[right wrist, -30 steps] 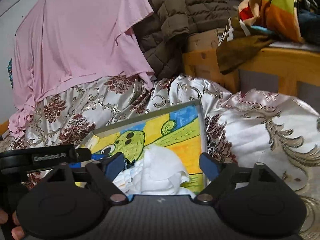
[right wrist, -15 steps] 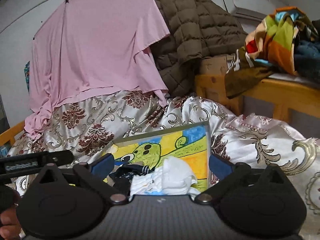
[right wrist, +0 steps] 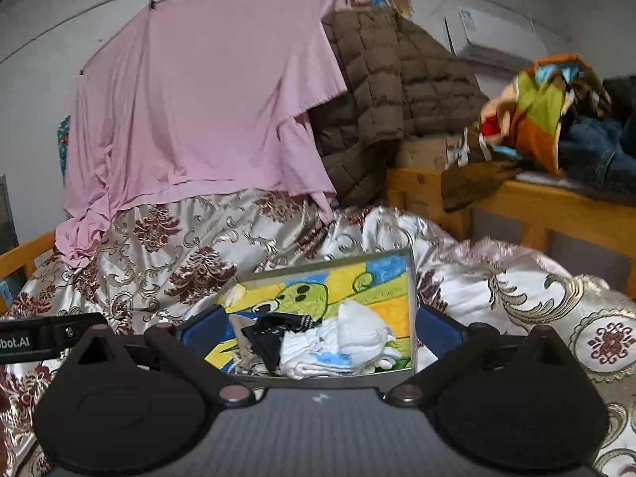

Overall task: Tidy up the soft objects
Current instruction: 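Withdraw both open grippers from the frog-picture tray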

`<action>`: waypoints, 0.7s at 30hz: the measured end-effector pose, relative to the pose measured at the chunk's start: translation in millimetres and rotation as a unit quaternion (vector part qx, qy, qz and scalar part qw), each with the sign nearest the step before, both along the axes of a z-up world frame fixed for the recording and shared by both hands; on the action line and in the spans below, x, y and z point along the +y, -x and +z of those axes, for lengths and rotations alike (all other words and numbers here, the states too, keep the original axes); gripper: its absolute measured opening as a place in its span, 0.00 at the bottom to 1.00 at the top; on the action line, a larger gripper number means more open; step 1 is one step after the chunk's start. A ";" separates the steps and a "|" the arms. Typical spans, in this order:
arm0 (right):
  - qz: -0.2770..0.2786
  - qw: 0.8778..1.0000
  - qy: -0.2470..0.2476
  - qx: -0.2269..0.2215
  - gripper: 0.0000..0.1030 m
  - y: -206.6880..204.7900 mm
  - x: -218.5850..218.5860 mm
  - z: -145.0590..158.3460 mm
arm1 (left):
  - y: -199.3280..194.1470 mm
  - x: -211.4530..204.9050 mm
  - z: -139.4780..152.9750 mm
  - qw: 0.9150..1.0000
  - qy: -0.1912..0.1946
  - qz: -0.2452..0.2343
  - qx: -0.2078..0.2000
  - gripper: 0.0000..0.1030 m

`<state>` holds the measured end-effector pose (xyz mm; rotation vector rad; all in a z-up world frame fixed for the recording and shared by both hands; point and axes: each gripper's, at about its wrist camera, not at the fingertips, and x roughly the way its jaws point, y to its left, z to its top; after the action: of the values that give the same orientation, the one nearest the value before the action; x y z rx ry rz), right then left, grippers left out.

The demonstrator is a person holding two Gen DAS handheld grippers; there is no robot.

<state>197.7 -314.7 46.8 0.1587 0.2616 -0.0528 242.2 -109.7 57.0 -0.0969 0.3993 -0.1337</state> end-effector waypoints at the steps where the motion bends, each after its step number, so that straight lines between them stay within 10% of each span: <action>1: 0.001 1.000 0.004 -0.002 1.00 4.7 3.6 0.5 | 5.3 2.2 0.1 1.000 -0.001 0.002 -0.002 0.99; 21: -0.007 1.000 0.024 0.011 1.00 75.7 71.2 -18.4 | 97.5 52.1 -3.3 0.992 -0.077 0.098 -0.016 0.99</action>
<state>122.0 -243.5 28.4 0.1120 0.2807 -0.0751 144.7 -57.6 53.7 0.0184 0.3640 0.0897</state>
